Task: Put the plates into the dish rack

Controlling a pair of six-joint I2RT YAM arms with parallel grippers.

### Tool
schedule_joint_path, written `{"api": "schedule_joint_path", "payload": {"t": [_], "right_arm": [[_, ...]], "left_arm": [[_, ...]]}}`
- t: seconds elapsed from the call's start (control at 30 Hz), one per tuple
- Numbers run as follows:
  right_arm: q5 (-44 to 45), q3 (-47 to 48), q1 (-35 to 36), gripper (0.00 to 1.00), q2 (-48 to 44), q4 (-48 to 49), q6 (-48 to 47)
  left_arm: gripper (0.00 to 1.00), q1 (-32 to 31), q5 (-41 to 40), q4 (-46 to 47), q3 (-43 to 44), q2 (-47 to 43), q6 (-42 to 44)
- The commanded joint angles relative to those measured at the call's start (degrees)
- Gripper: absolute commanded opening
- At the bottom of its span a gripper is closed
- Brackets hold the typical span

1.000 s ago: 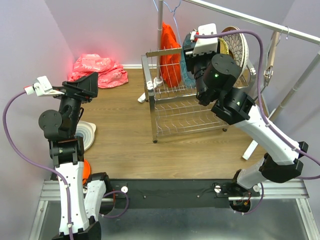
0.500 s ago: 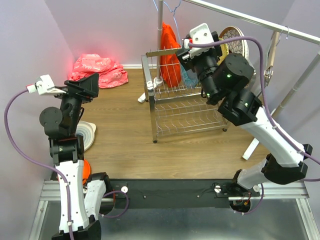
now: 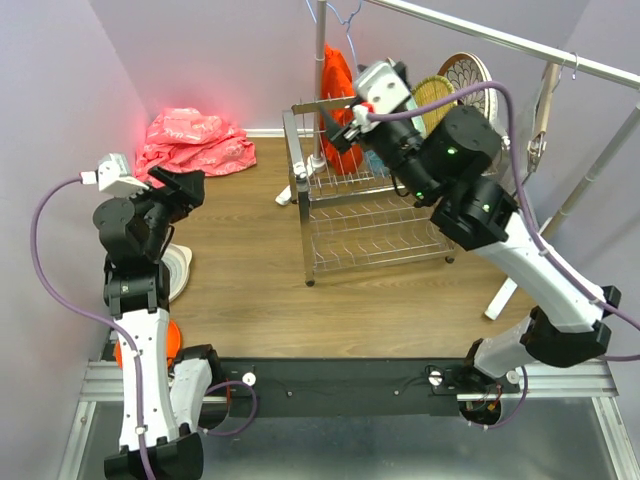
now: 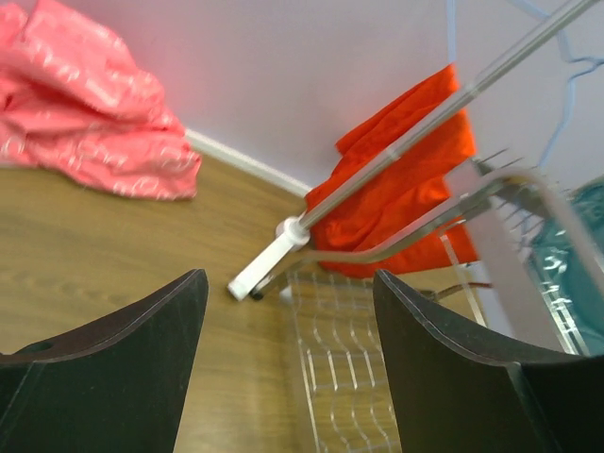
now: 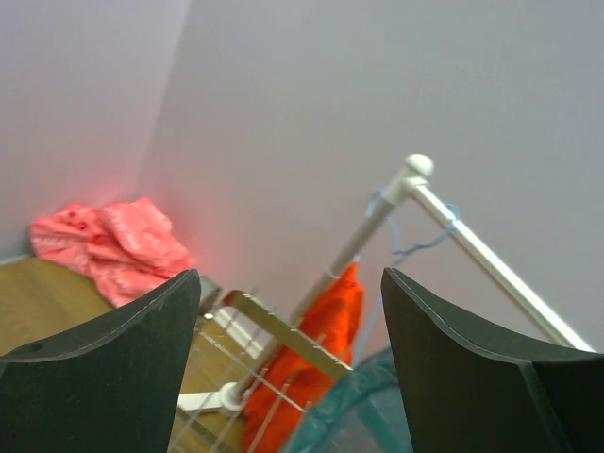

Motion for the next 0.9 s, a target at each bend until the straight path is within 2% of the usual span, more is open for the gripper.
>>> {"api": "schedule_joint_path", "payload": {"t": [0.0, 0.1, 0.23, 0.33, 0.67, 0.87], "right_arm": [[-10.1, 1.7, 0.4, 0.85, 3.8, -3.3, 6.5], [-15.1, 2.7, 0.4, 0.85, 5.7, -6.1, 9.7], [-28.0, 4.3, 0.4, 0.86, 7.9, -13.1, 11.6], [-32.7, 3.1, 0.4, 0.86, 8.5, -14.1, 12.1], [-38.5, 5.0, 0.4, 0.88, 11.2, -14.6, 11.7], [-38.4, 8.7, 0.4, 0.89, 13.6, -14.3, 12.8]], "left_arm": [[0.8, 1.4, -0.9, -3.9, -5.3, -0.5, 0.4], [0.8, 2.4, -1.9, -4.9, -7.7, -0.9, 0.7], [0.8, 3.8, -3.3, -7.7, -9.6, -1.1, 2.2], [0.8, 4.5, -4.5, -9.8, -10.3, -1.1, 2.3], [0.81, 5.6, -7.4, -10.9, -13.4, -0.6, -2.3], [0.82, 5.9, -12.6, -11.2, -14.0, 0.3, -3.2]]}}
